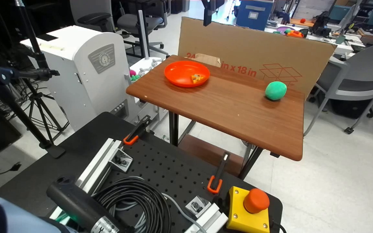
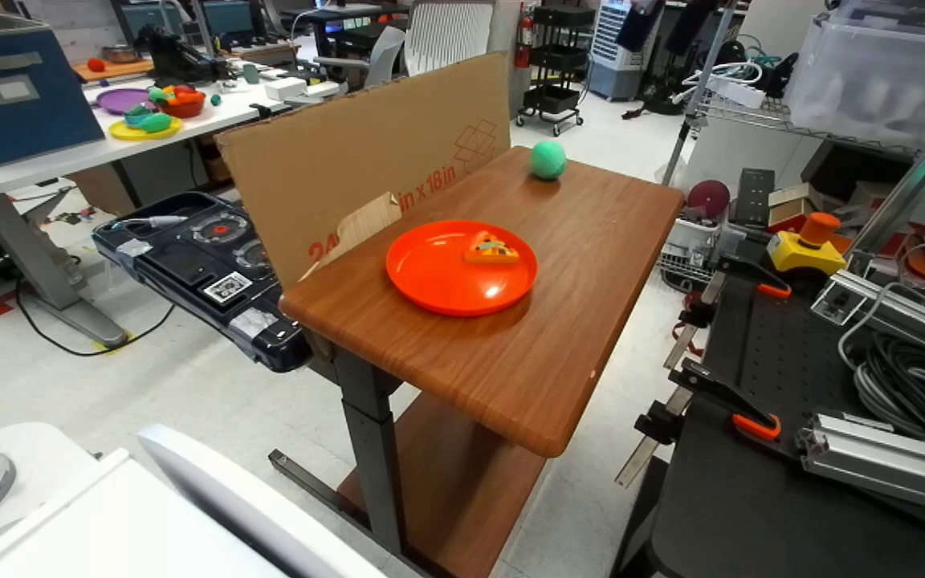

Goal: Pick the pizza on the plate and put it on the table

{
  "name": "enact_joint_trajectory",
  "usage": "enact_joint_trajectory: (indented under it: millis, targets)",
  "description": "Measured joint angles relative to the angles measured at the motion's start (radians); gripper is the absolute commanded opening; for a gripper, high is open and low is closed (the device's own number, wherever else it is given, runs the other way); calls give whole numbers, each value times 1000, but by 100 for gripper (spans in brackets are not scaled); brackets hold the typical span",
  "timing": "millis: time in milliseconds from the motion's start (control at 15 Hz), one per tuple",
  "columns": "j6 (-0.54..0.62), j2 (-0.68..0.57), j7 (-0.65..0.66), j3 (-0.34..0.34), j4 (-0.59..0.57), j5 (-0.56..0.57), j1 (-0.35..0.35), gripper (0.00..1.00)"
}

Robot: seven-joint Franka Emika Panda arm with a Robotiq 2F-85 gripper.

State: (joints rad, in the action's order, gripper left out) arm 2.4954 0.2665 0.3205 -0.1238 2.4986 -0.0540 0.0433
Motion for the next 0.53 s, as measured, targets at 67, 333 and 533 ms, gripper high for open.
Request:
enact_joint_trajectory:
  millis: [67,333,533]
  targets:
    - [11,-44,19,-8,-28,31,-4,100]
    - [18,-225,63,-13,-156,80,-5,100]
    - [20,-352,109,-7,-244,106,-2,100]
